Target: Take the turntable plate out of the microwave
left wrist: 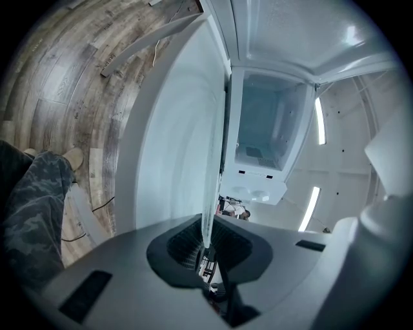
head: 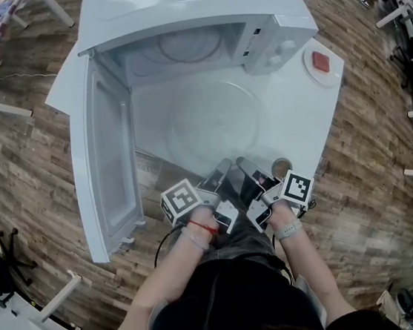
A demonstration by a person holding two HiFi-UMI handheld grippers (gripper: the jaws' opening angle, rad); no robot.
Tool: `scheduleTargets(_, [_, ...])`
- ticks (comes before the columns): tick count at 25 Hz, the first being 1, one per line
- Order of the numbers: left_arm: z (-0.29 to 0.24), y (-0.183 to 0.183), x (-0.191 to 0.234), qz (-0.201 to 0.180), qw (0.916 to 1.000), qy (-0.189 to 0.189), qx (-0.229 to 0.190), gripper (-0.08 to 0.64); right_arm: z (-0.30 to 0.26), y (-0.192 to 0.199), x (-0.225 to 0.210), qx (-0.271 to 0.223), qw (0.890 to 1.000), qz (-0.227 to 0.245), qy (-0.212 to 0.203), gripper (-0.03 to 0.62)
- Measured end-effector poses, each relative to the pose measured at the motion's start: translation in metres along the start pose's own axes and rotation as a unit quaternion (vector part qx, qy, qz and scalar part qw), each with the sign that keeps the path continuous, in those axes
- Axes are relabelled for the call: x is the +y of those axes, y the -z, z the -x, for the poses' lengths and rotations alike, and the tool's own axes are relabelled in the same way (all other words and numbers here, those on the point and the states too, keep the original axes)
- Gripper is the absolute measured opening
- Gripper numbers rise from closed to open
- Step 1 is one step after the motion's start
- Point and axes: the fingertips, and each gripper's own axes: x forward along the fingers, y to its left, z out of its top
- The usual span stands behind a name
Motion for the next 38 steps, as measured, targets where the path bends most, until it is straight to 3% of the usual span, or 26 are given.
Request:
scheduleTargets(8, [-0.003, 0.002, 0.001, -0.005, 1.0, -0.006, 0.005, 0.041, -0.001, 0.005, -0.004, -0.006, 1.0, -0.003, 0.012, 0.055])
scheduleTargets(14, [-0.007, 0.006, 0.0, -0.035, 0.9987, -0.017, 0.033, 0.041, 0.002, 0.001, -0.005, -0.025, 0.999, -0.028, 0.009, 0.046])
scheduleTargets(21, [-0.006, 0.007, -0.001, -0.029, 0.9986, -0.008, 0.043, 0.041, 0.003, 0.0, -0.004, -0.029, 0.999, -0.032, 0.016, 0.044])
scheduleTargets(31, [0.005, 0.019, 0.001, -0.035, 0.9963, -0.024, 0.075, 0.041, 0.003, -0.005, -0.011, -0.03, 0.998, -0.04, 0.024, 0.043])
scheduleTargets(35, [0.014, 0.027, 0.002, -0.064, 0.9924, -0.036, 0.099, 0.041, 0.002, -0.004, -0.014, -0.029, 0.998, -0.048, 0.026, 0.043])
scheduleTargets(38, [0.019, 0.037, -0.004, -0.11, 0.985, -0.04, 0.127, 0.041, 0.002, -0.005, -0.017, -0.03, 0.998, -0.05, 0.033, 0.043])
